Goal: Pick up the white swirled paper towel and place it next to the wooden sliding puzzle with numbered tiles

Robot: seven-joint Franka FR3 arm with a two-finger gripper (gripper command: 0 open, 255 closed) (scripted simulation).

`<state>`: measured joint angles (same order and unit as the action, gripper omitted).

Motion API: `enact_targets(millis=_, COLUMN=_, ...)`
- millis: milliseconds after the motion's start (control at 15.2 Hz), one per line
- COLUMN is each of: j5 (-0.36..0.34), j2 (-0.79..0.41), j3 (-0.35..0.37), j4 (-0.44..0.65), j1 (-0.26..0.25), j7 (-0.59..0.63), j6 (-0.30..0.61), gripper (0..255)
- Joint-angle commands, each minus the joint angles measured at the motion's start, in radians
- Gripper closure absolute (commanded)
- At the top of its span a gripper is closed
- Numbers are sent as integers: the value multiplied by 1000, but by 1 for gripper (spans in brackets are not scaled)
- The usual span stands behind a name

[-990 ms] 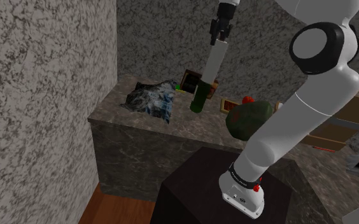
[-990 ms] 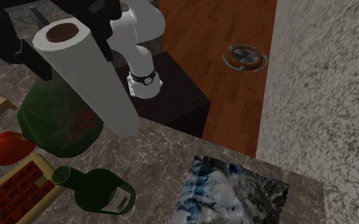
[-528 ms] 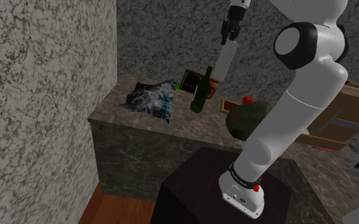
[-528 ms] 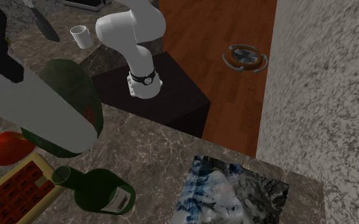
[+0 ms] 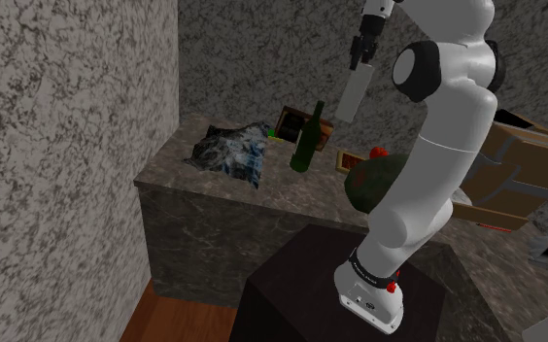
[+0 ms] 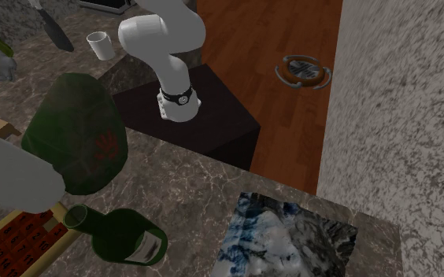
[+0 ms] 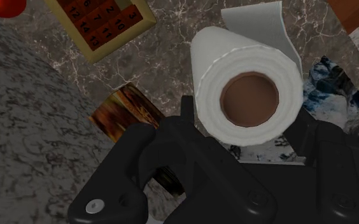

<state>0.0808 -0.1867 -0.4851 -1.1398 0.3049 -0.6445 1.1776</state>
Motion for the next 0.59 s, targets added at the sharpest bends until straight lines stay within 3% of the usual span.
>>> enact_targets(millis=0, j5=-8, j2=14, j3=1, j4=-46, j1=-5, j7=-1, j6=34, gripper=255)
enact_targets(millis=528, j5=-40, j2=85, j3=11, j4=-248, j1=-31, j7=19, j6=172, gripper=255)
